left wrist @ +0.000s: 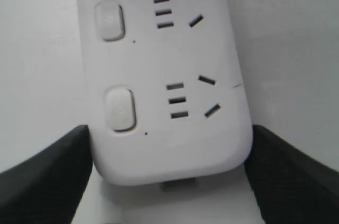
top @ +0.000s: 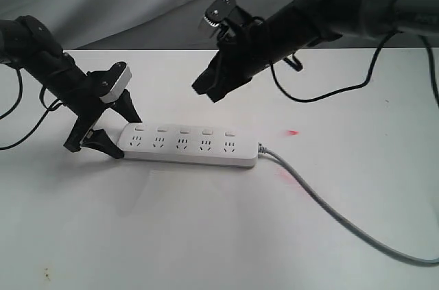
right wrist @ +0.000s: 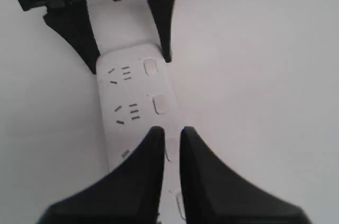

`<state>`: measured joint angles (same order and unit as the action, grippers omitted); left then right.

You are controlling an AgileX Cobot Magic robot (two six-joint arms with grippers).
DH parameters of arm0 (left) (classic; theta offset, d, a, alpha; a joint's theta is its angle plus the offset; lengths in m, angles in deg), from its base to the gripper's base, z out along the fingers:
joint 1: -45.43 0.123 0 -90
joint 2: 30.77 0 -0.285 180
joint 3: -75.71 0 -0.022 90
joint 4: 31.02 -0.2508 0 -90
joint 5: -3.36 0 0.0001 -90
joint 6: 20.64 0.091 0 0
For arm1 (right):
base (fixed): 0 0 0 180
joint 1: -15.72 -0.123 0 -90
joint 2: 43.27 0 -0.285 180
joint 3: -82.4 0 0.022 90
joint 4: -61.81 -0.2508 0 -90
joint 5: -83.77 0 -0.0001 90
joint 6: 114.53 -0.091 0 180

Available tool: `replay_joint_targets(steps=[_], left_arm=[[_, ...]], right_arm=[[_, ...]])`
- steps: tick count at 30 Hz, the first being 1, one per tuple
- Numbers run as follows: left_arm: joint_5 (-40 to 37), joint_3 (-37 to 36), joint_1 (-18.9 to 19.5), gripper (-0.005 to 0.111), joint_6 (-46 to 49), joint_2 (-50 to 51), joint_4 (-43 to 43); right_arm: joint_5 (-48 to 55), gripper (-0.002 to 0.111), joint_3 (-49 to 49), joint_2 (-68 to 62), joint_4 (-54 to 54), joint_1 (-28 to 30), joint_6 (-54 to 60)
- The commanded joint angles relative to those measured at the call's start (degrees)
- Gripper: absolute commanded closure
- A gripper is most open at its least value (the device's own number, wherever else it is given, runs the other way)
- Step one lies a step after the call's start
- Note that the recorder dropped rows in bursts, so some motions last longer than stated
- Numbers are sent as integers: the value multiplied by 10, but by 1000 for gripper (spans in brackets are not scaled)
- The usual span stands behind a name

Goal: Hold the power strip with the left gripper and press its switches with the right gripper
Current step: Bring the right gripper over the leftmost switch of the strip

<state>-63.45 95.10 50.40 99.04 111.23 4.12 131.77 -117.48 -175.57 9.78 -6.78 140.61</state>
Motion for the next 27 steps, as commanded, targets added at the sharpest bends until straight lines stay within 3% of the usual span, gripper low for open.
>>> replay_joint_targets(steps=[1,4,14,21,27], left_arm=[[-4,4,-2,98,3,-1,-2],[-4,4,-2,98,3,-1,-2],[-4,4,-2,98,3,-1,-2],[-4,4,-2,98,3,-1,-2],[-4,4,-2,98,3,-1,-2]], right_arm=[[-21,65,-4,-25,-57,-25,26],[-72,53,-4,-36,-99,-37,42],[-111,53,-4,-38,-126,-61,33],[-235,53,-4,-38,-108,-110,43],[-221,57,-4,-38,-101,-111,45]])
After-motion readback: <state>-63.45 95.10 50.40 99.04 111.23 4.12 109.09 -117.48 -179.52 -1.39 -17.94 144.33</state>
